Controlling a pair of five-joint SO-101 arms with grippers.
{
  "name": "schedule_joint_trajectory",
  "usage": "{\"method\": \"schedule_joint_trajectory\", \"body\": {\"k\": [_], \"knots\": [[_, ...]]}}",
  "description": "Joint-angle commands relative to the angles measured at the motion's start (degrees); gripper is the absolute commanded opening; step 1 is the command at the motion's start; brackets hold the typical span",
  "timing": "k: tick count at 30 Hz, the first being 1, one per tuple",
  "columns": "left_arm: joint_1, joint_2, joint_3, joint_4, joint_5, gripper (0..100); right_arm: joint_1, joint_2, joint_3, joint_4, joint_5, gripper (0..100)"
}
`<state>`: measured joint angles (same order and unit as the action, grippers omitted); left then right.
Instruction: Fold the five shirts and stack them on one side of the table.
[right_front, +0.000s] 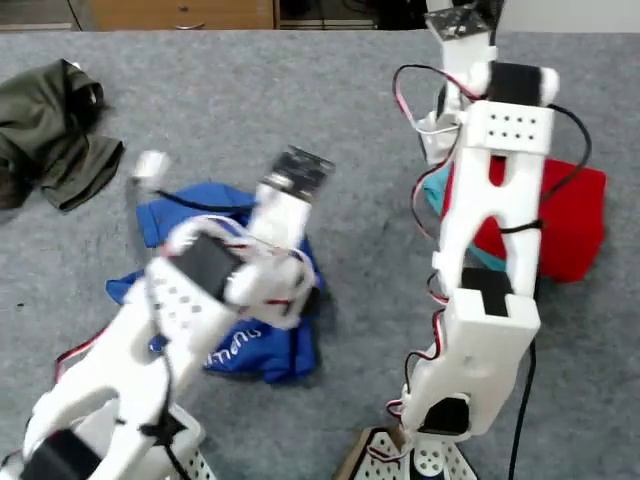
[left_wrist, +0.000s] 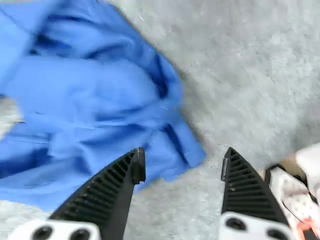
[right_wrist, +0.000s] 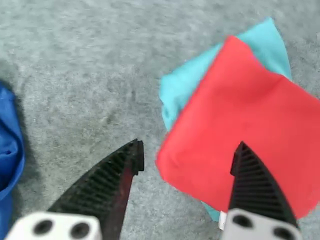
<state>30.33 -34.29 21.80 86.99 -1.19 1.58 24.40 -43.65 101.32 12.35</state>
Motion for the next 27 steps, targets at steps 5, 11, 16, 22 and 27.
{"method": "schedule_joint_trajectory", "body": {"k": [5, 11, 16, 22, 27], "knots": [[-31.03, -13.49, -0.26, 0.53, -6.77, 25, -7.69, -3.74, -0.04, 0.7, 0.44, 28.8], [-57.67, -18.07, 2.11, 0.7, -8.0, 25, -17.98, -3.74, 0.13, 0.79, 0.53, 28.8], [-78.86, -18.07, 8.53, 0.35, -8.09, 25, -29.49, -3.74, 0.04, 0.79, 4.92, 28.8], [-91.69, -18.59, 16.79, 0.44, -8.09, 25, -45.23, -2.07, 5.32, 0.7, 11.96, 23.3], [-94.42, -18.59, 21.71, 0.26, -8.09, 25, -52.7, 6.81, 8.4, -2.64, 13.89, 15.4]]}}
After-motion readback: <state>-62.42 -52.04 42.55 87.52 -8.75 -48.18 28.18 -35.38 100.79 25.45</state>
